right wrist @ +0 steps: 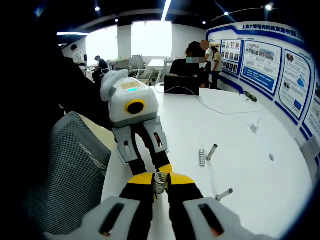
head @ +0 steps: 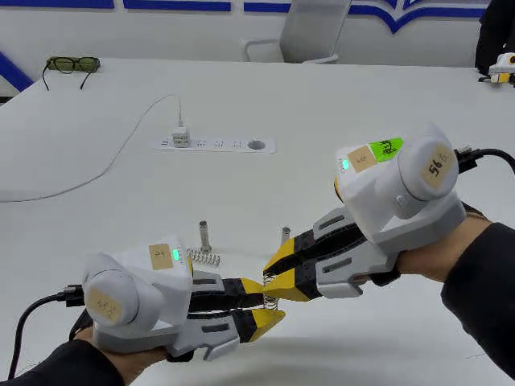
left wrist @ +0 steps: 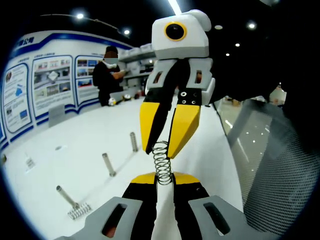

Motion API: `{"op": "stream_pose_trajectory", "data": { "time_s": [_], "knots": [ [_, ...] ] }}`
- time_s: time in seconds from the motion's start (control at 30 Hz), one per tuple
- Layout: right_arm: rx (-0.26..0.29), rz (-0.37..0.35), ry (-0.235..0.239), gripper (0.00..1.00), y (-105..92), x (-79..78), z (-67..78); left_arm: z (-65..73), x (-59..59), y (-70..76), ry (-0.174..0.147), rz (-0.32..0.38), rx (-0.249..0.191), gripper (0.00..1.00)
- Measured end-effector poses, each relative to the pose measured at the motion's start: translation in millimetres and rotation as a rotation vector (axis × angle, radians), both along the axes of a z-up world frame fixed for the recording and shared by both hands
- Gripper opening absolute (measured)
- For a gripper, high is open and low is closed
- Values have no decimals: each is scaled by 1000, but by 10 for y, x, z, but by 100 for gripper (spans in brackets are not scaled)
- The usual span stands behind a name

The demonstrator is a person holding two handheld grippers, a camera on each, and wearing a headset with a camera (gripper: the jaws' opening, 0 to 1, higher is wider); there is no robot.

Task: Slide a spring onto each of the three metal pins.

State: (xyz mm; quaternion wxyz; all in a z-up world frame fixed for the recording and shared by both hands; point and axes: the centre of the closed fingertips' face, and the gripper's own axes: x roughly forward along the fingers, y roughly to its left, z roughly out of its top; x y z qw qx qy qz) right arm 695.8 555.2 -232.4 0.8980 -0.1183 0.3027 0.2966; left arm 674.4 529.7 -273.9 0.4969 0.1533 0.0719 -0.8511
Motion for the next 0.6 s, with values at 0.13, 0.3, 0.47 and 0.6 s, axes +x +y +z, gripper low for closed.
{"op": "stream_pose_trajectory", "data": {
  "time_s": [0.13, 0.3, 0.47, 0.6],
  "knots": [
    [-3, -2, 2, 11, -10, 2, 4, 5, 6, -7, 5, 3, -3, 12],
    [-8, -8, 6, 11, -34, 8, 4, 19, 10, -20, 14, 9, -8, 13],
    [-15, -17, 12, 11, -79, 8, -9, 41, 62, -20, 33, 34, -15, 20],
    [-17, -29, 9, 11, -120, 15, 7, 39, 116, -4, 46, 58, -15, 25]
  ]
}}
